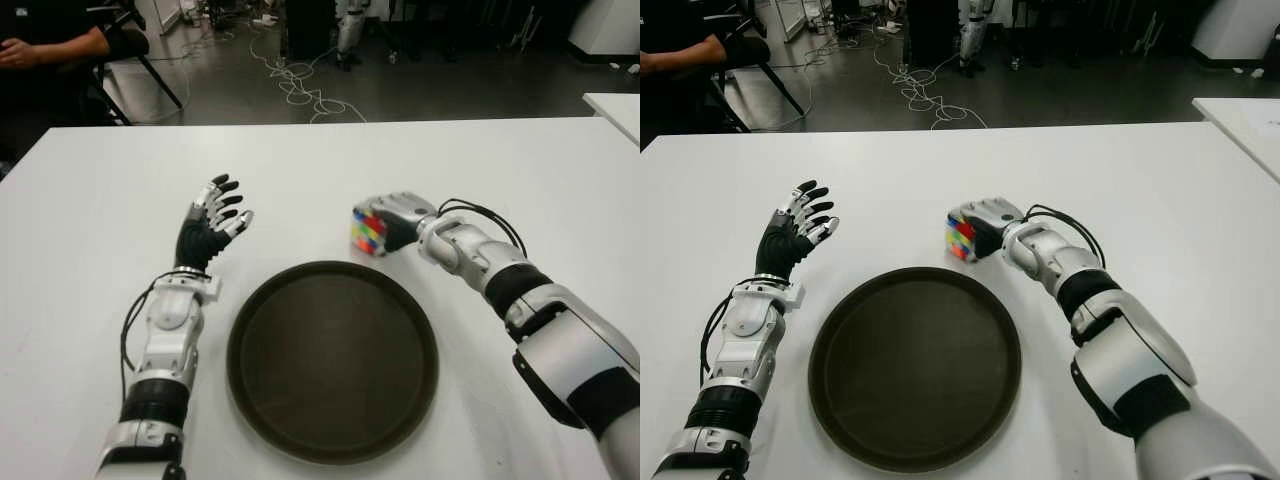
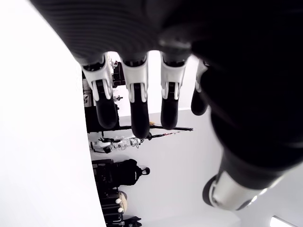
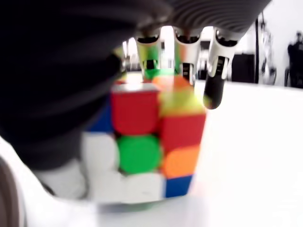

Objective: Pick up the Rubik's Cube and put it in the plate

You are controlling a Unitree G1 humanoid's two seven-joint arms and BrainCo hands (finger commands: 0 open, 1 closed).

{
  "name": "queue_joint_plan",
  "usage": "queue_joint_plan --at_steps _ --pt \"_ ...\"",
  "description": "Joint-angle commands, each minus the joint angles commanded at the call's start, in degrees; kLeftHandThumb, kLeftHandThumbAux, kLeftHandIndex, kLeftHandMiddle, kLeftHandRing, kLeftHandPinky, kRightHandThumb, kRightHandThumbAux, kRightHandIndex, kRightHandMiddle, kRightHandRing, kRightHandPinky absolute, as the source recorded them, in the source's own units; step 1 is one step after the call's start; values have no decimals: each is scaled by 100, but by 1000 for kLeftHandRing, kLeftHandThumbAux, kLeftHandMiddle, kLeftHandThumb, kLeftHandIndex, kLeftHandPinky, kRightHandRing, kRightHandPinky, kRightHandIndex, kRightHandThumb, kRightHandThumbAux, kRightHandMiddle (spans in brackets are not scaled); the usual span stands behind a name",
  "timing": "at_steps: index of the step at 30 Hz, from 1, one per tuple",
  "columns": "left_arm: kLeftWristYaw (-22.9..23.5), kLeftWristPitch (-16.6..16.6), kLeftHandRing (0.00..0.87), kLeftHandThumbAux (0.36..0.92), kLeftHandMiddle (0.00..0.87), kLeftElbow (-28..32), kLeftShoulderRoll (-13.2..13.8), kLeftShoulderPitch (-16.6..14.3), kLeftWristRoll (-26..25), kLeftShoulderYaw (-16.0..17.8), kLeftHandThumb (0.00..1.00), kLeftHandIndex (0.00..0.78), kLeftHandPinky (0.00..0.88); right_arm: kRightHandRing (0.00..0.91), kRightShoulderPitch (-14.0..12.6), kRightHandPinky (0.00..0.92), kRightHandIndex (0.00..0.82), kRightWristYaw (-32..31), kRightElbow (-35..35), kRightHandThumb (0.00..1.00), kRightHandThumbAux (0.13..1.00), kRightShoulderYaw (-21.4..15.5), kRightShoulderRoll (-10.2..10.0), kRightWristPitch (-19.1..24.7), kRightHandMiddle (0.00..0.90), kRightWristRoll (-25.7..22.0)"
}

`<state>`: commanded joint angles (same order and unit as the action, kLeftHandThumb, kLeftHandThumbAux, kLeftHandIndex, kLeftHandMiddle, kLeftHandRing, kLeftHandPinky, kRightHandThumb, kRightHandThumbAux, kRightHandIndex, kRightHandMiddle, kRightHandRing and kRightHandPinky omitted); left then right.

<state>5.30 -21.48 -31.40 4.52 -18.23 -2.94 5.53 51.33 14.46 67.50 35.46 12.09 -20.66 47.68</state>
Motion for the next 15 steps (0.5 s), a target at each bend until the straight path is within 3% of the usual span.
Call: queue_joint_plan --at_steps 8,15 --pt "27 15 181 777 172 35 9 18 4 -12 155 116 190 503 -20 507 370 404 76 830 695 25 -36 74 515 11" --pt "29 28 182 774 178 49 22 28 14 -18 161 126 178 516 -9 513 371 441 108 832 694 38 -51 113 516 4"
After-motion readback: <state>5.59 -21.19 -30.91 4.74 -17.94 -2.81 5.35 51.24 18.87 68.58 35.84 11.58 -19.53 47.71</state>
